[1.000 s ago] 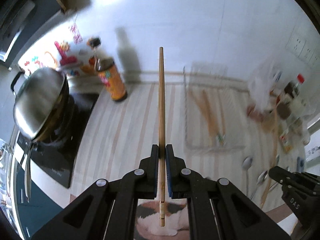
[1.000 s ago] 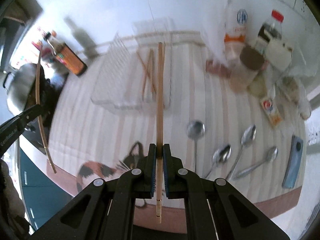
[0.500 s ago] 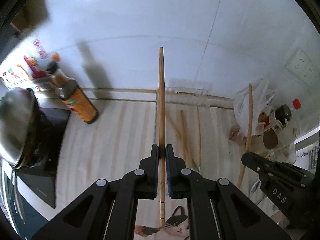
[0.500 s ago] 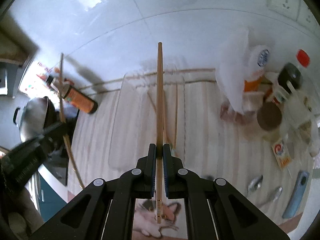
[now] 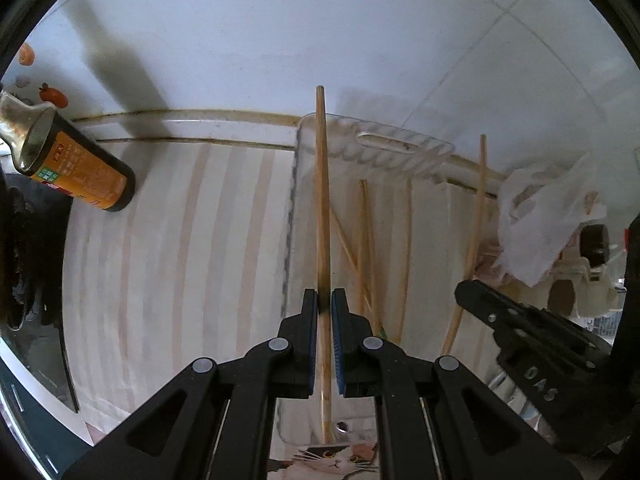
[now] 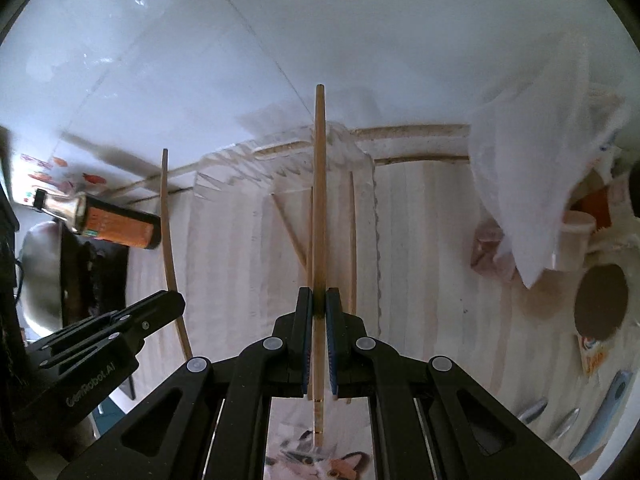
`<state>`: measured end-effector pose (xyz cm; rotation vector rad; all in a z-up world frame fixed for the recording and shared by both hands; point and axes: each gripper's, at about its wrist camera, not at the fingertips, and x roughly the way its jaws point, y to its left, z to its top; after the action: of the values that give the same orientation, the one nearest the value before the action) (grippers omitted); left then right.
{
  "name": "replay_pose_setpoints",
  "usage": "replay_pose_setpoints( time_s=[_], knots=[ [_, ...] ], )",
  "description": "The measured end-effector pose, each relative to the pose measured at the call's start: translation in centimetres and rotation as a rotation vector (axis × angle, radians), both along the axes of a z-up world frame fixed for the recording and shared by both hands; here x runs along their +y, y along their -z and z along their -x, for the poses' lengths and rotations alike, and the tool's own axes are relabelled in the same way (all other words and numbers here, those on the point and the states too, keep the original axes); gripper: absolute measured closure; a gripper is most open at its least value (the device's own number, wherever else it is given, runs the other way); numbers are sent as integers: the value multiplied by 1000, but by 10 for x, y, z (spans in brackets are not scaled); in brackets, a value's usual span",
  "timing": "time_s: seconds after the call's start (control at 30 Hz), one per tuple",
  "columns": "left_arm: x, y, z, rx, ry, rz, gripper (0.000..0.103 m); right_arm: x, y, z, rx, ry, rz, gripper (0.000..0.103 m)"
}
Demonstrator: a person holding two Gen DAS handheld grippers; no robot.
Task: Organize utensils
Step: 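Carry both chopsticks into the clear plastic rack and open both tools, then withdraw both tools from the rack and move the right tool toward the spoons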
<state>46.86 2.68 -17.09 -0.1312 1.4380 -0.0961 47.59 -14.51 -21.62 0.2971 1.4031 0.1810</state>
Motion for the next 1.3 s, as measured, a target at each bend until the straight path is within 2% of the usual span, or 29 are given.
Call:
replay_pose_setpoints(
  time_s=[0.13, 0.17, 0.2, 0.23, 0.27, 0.3, 0.33, 0.43, 0.5, 0.53, 0.6, 0.67, 0.87, 1.3],
  knots=[
    [4, -6, -1, -14, -12, 12, 93, 10, 16, -5, 51, -46, 43, 94],
    [5, -9, 0, -22, -13, -1, 91, 10, 19, -4, 55, -45, 41, 89],
    [7, -13, 1, -40, -11, -23, 83, 8, 19, -1, 53, -41, 42, 79],
    [8, -18, 4, -65, -8, -57, 67, 6, 18, 2, 47, -36, 42, 75],
    [10, -22, 8, -94, -9, -86, 59, 4, 16, 6, 41, -30, 40, 71],
    [12, -26, 13, -123, -13, -111, 44, 2, 13, 9, 35, -29, 43, 69],
    [14, -29, 16, -147, -16, -136, 34, 0, 10, 12, 27, -27, 50, 68],
    [19, -38, 31, -227, -24, -227, 14, -4, 2, 27, -15, -23, 97, 52],
    [23, -42, 42, -276, -24, -240, 2, -6, -5, 37, -35, -19, 123, 39],
    [25, -44, 46, -296, -26, -242, 0, -6, -8, 44, -51, -20, 149, 34],
    [27, -50, 58, -350, -34, -266, 0, -4, -13, 56, -88, -15, 205, 8],
    [31, -54, 71, -385, -40, -282, 0, -3, -19, 72, -123, 0, 251, 3],
    [37, -61, 101, -417, -24, -269, 0, 1, -39, 114, -225, 49, 362, 0],
    [30, -112, 180, -554, 44, -205, 0, 2, -117, 205, -429, 149, 418, 0]
  ],
)
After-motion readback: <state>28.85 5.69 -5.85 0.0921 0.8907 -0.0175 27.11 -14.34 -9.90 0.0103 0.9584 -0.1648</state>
